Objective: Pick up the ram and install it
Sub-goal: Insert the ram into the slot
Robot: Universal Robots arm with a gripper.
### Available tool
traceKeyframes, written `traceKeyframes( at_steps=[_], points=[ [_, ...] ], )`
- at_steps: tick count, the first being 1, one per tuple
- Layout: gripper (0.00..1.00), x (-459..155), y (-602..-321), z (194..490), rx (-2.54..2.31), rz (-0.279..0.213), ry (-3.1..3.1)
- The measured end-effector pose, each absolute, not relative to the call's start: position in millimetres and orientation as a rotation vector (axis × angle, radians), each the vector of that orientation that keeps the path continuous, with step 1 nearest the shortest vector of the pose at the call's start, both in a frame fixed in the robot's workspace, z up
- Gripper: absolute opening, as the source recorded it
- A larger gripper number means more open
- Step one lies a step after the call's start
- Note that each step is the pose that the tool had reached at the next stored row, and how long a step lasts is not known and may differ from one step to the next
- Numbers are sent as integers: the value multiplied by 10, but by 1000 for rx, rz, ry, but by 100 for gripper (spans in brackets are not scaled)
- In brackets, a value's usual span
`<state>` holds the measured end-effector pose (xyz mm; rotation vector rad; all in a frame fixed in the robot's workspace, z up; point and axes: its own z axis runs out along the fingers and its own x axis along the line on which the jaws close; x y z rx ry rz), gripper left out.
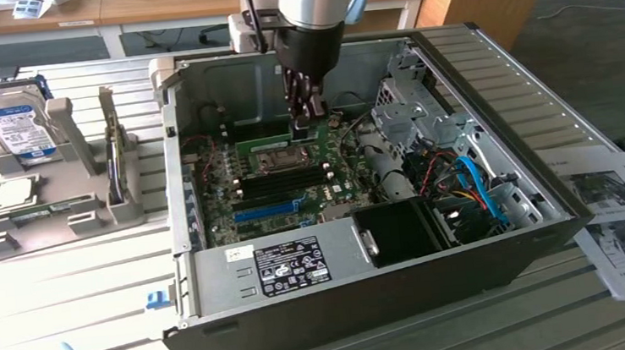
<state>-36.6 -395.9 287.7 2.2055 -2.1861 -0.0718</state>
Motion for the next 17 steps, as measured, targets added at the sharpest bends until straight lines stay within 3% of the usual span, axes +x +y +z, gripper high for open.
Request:
traceKeyframes(
  at_steps=[17],
  points=[
    [11, -366, -3959, 2697, 2205, -72, -2186]
  ],
)
